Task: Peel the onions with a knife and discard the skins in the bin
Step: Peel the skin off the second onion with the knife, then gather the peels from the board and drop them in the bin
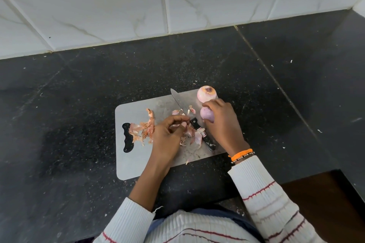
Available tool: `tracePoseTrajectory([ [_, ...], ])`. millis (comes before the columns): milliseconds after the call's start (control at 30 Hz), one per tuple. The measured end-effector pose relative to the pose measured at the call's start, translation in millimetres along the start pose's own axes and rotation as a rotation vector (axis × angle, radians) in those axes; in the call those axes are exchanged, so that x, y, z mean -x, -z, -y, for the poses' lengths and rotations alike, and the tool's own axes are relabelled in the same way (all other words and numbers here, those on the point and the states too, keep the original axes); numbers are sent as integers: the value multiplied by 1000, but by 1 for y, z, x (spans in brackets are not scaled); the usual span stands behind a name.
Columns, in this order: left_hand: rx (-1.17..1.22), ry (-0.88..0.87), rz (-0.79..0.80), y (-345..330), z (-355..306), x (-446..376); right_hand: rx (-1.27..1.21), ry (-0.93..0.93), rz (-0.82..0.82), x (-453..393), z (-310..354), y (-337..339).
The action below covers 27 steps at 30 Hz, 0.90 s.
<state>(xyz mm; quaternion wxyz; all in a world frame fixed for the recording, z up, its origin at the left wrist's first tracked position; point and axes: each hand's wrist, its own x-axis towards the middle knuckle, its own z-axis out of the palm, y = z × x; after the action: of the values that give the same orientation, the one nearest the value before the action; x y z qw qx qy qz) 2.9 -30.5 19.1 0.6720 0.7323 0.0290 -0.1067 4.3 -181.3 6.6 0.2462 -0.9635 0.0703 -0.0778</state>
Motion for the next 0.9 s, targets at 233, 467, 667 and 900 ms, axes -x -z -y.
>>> tracePoseTrajectory([
  [233, -3, 11, 2, 2, -2, -2, 185, -151, 7, 6, -11, 8],
  [467, -8, -1, 16, -1, -2, -1, 243, -271, -74, -22, 0, 4],
  [667, 10, 2, 12, 3, -3, -2, 227, -270, -22, -33, 3, -5],
  [900, 4, -4, 9, 3, -3, -3, 226, -232, -28, -31, 2, -18],
])
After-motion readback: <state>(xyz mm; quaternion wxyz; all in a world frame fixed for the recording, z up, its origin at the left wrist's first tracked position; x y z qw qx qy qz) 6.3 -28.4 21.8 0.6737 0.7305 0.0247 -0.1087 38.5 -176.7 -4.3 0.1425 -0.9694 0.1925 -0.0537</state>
